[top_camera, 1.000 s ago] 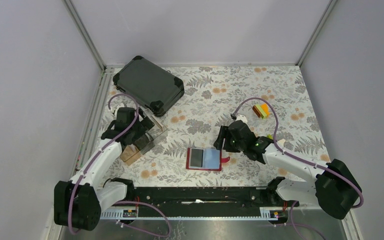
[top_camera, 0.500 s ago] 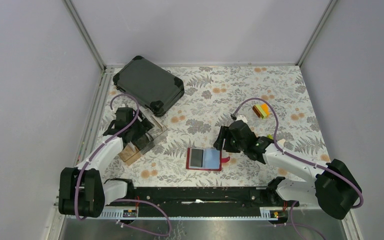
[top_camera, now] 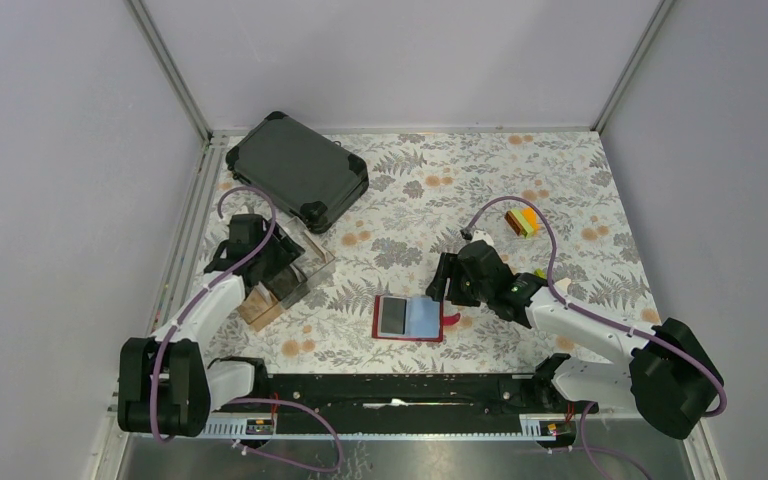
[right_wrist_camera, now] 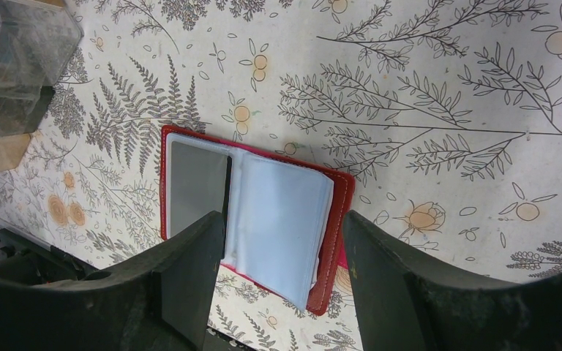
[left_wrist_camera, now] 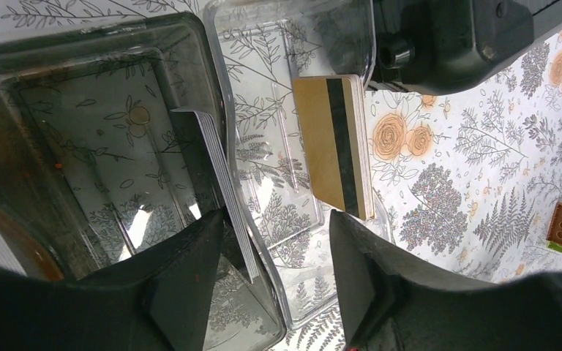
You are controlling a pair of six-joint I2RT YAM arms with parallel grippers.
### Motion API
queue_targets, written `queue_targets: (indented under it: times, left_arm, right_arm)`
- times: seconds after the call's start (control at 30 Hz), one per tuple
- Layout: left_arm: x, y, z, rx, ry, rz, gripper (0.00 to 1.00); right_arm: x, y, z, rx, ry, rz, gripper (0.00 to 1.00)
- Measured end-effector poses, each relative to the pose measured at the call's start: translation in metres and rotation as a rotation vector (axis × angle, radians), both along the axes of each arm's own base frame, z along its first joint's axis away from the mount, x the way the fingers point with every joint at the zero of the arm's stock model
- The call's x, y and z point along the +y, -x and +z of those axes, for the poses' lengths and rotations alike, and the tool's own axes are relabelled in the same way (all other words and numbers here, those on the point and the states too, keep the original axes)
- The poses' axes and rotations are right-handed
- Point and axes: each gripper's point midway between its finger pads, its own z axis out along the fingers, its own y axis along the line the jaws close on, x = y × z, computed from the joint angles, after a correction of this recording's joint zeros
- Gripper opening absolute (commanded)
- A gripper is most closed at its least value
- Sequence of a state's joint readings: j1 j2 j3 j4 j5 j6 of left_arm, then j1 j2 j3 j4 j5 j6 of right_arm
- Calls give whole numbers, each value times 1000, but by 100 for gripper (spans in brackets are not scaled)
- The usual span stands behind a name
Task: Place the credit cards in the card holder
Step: Pick up the credit card from the storage box.
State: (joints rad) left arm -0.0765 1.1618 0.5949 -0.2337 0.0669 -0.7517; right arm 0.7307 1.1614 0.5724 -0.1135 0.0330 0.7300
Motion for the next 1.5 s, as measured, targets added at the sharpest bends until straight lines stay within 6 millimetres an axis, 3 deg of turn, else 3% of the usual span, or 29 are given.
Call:
queue_targets:
  times: [0.23, 0.8, 0.87, 1.0, 1.23, 1.5]
  left_arm:
    - [4, 1, 7, -23, -13, 12, 44]
    - [13, 9, -1, 23, -54, 38, 19]
    - [14, 10, -2, 29, -59, 41, 21]
    - [17, 12, -4, 40, -73, 50, 38]
    - [20, 12, -3, 37, -81, 65, 56]
    - [22, 8, -3, 20, -63, 75, 52]
  right_arm:
    - [0, 0, -1, -1, -4, 0, 67]
    - [3, 4, -6, 22, -15, 10, 67]
    - [3, 4, -6, 23, -15, 10, 67]
    - [4, 3, -5, 19, -19, 9, 67]
    - [5, 3, -5, 18, -26, 13, 67]
    - [8, 5, -6, 30, -41, 25, 67]
